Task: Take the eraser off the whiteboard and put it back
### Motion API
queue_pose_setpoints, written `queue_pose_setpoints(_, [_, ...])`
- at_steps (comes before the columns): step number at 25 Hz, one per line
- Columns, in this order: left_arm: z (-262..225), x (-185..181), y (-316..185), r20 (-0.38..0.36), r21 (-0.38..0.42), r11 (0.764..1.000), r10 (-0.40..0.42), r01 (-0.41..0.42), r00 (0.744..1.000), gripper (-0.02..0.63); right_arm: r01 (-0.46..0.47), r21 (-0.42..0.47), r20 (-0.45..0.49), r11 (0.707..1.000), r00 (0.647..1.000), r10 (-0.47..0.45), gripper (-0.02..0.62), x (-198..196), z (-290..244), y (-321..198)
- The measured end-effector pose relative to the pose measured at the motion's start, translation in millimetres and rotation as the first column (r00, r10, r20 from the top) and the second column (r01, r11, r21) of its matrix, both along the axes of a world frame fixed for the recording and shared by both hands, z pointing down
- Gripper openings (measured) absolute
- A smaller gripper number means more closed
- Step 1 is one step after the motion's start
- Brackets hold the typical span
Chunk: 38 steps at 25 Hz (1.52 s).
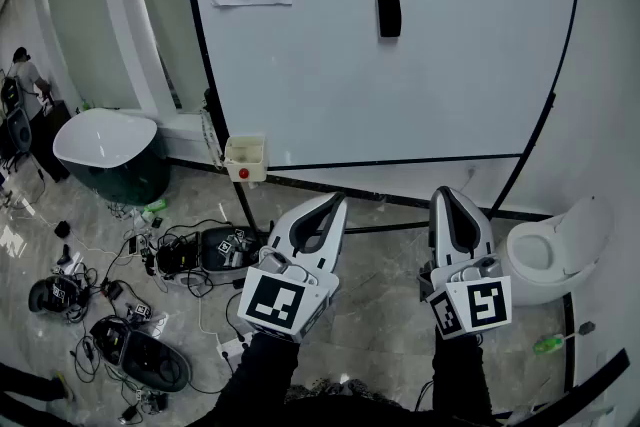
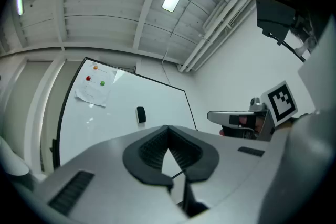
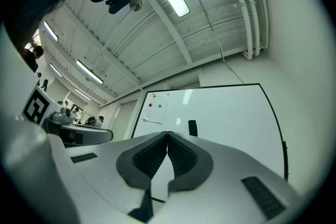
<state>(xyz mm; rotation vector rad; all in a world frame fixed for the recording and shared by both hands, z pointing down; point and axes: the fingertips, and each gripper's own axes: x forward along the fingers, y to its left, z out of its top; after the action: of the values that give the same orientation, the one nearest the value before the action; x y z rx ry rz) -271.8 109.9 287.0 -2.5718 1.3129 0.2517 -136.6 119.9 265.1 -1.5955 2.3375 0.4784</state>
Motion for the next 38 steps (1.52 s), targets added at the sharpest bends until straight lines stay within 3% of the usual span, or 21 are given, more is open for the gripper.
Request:
queue_pose_setpoints(5, [-17.3,-12.6,-19.5,0.002,0.02,0.999,-0.038,0.038,0.999,0.006,0.006,0.003,-0.006,1.0,1.0,-0.006,0.009,-4.6,-5.7,-14.6])
queue_pose_setpoints(17, [-33.0,-40.5,-54.3,0.005,0.062,0.998,-0.015,0.015,1.0,0.006,-0.011,0.022,-0.02,1.0,1.0,0.011,0.009,-32.3,-14.9,-51.6])
queue_pose_setpoints(25, [-27.5,-55.9,-84.7,0.014,0.047,0.999,0.013,-0.014,1.0,0.006,-0.041,0.042,-0.038,0.998,0.998,0.043,0.009,-50.5,-22.7,-81.0])
queue_pose_setpoints(33, [-14.4,-42.0,-124.7,0.015,0.015,1.0,0.013,-0.013,1.0,0.006,-0.032,0.028,-0.021,0.999,0.999,0.033,0.009,-43.7,-16.5,-128.0])
queue_pose_setpoints(38, [-10.0,-31.2,-166.6,0.004,0.015,0.999,-0.029,0.029,1.0,0.006,0.006,0.025,-0.034,1.0,0.999,-0.005,0.009,-32.7,-10.4,-176.0])
